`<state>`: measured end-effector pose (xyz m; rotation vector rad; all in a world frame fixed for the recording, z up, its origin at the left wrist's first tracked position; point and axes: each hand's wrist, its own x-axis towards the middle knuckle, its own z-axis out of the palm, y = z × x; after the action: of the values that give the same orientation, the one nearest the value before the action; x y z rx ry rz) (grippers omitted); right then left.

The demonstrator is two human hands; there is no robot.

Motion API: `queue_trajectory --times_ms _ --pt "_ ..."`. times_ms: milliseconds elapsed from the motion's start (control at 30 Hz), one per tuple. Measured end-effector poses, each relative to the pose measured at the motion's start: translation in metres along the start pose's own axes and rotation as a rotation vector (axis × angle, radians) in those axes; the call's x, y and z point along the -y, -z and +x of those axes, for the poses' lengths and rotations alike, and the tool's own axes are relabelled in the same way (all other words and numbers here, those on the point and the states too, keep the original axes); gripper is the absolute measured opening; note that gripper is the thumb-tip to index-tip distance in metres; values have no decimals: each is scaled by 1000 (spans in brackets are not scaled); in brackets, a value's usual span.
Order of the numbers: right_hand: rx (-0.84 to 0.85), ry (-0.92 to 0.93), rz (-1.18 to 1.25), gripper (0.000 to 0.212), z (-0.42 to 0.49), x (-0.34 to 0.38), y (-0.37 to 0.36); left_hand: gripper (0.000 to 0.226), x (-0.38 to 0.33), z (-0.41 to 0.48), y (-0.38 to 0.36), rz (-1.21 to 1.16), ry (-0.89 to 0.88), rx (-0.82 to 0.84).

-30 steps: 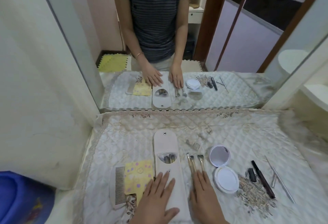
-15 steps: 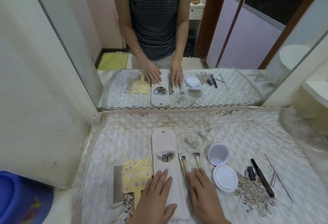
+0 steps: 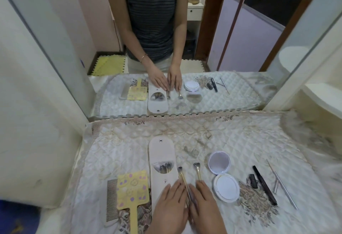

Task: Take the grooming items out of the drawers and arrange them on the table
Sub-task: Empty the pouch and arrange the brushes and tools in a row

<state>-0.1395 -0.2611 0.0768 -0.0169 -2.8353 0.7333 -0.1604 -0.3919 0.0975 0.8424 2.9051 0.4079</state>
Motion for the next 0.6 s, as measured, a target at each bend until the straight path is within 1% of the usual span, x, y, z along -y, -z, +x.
queue_trajectory --times_ms 133,267,367,433,500,567,600 --pt "-5 -35 -40 44 4 3 -3 48 -2 1 6 -47 32 3" --pt "-85 -23 -86 40 3 -3 -5 45 -5 -1 5 -44 52 -34" --pt "-112 19 -54 24 -1 -11 -3 49 -8 -2 2 -17 71 -22" --pt "-134 1 4 12 -1 -13 -2 52 -6 -2 2 -6 72 -5" --pt "-162 -33 47 12 0 -13 -4 53 -3 -3 4 4 60 20" --pt "-169 -29 65 19 2 -10 -3 54 -1 -4 5 -1 49 52" --pt "-170 -27 69 19 3 -10 -2 54 0 -4 5 -8 46 63"
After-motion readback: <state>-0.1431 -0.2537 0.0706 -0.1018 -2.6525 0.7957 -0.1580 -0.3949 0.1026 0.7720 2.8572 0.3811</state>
